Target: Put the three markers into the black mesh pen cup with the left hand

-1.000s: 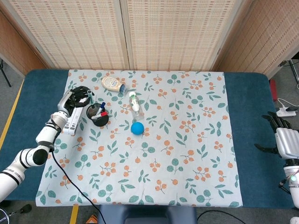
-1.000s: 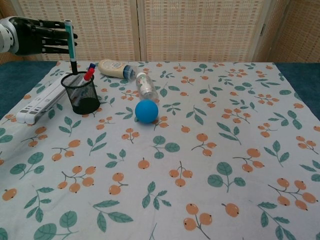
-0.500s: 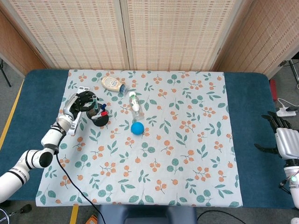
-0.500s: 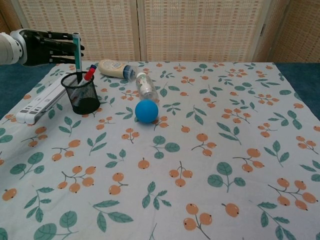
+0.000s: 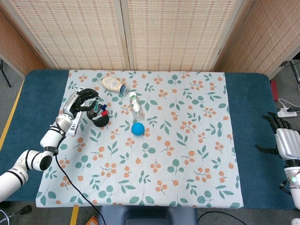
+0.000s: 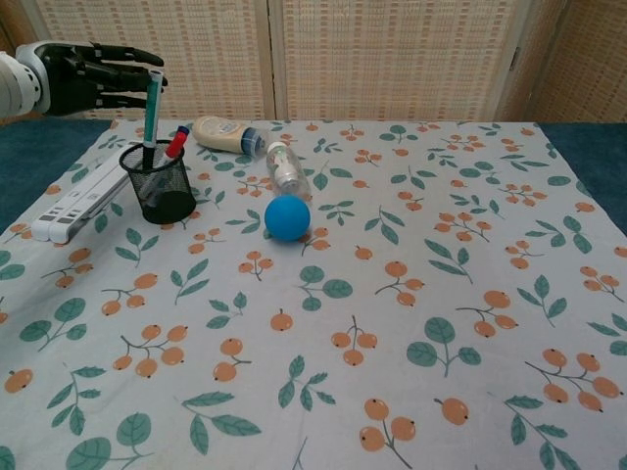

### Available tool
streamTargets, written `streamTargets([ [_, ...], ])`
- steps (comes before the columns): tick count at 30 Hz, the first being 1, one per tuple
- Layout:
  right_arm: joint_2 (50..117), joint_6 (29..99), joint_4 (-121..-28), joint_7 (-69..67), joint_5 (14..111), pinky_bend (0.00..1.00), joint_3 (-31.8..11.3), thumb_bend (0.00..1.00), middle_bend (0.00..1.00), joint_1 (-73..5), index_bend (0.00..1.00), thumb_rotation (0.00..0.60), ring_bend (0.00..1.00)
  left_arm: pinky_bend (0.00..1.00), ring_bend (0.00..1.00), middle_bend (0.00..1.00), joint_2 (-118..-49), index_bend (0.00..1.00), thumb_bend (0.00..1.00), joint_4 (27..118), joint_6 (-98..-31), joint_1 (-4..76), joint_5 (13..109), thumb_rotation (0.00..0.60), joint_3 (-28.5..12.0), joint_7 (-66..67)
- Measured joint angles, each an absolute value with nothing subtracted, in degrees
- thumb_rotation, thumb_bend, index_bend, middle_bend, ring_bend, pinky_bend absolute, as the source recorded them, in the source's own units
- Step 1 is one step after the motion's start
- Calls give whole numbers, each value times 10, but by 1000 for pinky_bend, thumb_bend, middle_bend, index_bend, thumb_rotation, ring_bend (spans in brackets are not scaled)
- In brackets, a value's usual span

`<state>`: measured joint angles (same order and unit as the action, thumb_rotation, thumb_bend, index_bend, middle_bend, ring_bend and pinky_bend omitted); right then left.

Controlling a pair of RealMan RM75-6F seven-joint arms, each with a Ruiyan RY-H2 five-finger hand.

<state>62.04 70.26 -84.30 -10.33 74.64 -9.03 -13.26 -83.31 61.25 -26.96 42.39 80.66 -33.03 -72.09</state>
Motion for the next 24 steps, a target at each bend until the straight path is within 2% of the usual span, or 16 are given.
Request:
streamTargets([
  [6, 620, 704, -845, -105, 750, 171, -90, 25, 64, -132, 171, 600, 124, 174, 157, 413, -799, 423, 420, 674, -321, 421, 821, 600, -306, -695],
  [11, 618, 706, -848, -107, 754, 171, -88, 25, 64, -131, 171, 600, 124, 175, 157, 441, -771, 421, 422, 722, -346, 419, 808, 600, -289, -635],
  [19, 617, 706, -844, -114, 750, 171, -90, 25, 65, -130, 171, 600, 124, 175, 158, 410, -772, 422, 421, 712, -348, 426, 741, 600, -266, -575],
  [24, 616, 709, -846, -117, 755, 171, -89, 25, 65, -129, 171, 600, 124, 183, 157, 370, -772, 400, 420, 719, -415, 403, 742, 600, -242, -471],
])
